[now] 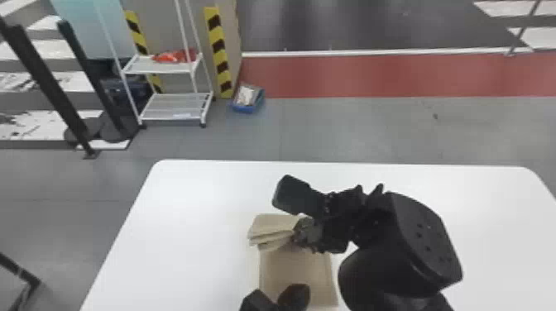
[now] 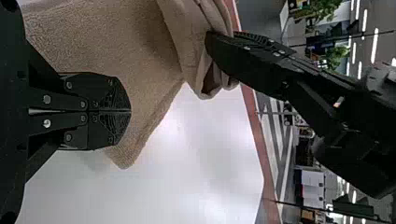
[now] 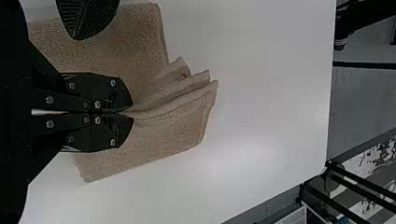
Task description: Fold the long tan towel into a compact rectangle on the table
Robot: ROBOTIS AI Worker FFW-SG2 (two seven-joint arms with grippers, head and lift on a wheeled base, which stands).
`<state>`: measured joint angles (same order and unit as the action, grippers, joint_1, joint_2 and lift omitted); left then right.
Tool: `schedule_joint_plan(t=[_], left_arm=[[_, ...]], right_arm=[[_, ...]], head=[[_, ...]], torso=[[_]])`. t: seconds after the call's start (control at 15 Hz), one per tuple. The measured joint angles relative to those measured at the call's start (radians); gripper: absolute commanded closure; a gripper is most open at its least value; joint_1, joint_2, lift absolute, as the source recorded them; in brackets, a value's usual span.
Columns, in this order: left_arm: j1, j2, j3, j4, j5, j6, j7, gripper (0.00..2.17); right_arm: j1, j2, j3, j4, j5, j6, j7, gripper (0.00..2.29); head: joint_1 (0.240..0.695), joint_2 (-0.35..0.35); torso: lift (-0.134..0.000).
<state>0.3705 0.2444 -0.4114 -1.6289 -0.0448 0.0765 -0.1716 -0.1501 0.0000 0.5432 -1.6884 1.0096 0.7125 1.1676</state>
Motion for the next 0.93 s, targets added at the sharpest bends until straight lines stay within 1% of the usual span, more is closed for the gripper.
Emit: schedule_joint_plan(t=[0.2, 0.47, 0.67, 0.93], left_arm=[[-0.001, 0.002, -0.012, 0.006, -0.037, 0.032, 0.024, 1.9], [0.002, 0.003, -0.028, 0.014, -0.075, 0.033, 0.052, 1.9], [0.001, -0.003, -0.046, 0.021, -0.088, 0.037, 0.062, 1.9], [-0.012, -0.022, -0.057, 0.048, -0.112, 0.043, 0.067, 1.9]], right_arm=[[0.011, 0.0, -0.007, -0.007, 0.026, 0.016, 0.0, 1.36], [0.046, 0.0, -0.024, -0.067, 0.049, 0.022, 0.017, 1.36], [0.067, 0.0, -0.024, -0.115, 0.058, 0.023, 0.031, 1.36], [0.095, 0.0, -0.018, -0.166, 0.061, 0.021, 0.055, 1.36]], head=[[0.695, 0.077], [0.695, 0.073], [0.695, 0.067], [0.695, 0.067]], torso=[[0.0], [0.0], [0.0], [0.0]])
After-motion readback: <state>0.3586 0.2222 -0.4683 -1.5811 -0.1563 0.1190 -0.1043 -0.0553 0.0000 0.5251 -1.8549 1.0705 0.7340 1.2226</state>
